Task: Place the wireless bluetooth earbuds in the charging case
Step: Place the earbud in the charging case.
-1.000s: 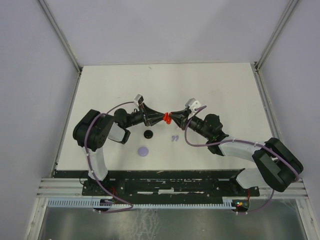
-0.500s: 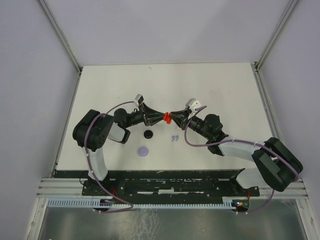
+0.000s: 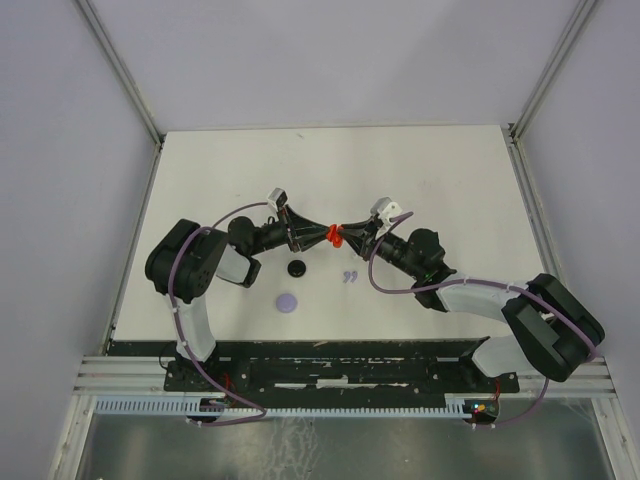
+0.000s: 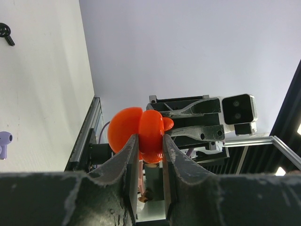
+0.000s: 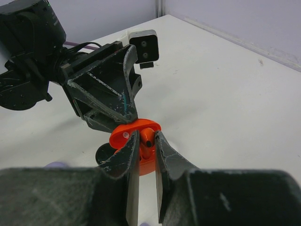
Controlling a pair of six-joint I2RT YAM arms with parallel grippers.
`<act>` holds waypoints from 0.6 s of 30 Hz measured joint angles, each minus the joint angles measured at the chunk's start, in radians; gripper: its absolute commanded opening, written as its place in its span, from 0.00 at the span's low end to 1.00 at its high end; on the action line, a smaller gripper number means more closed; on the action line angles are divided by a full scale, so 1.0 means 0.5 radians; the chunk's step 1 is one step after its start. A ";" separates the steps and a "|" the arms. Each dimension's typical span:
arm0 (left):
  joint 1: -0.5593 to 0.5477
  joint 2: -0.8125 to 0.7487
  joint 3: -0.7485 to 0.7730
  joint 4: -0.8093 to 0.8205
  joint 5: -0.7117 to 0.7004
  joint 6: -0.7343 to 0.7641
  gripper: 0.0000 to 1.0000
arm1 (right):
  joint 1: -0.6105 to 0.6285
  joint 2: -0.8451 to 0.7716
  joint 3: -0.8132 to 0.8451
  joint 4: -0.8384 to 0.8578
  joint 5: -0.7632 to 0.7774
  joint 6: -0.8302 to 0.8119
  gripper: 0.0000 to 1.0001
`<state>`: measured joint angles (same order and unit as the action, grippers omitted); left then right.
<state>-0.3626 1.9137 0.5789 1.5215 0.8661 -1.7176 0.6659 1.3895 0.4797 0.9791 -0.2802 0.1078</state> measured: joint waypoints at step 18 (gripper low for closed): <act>0.000 -0.041 0.000 -0.002 -0.002 -0.001 0.03 | 0.000 -0.006 -0.048 0.113 0.047 0.060 0.14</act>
<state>-0.3626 1.8931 0.5789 1.5208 0.8654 -1.7180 0.6659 1.3865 0.4557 1.0355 -0.2569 0.1379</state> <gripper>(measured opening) 0.294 0.204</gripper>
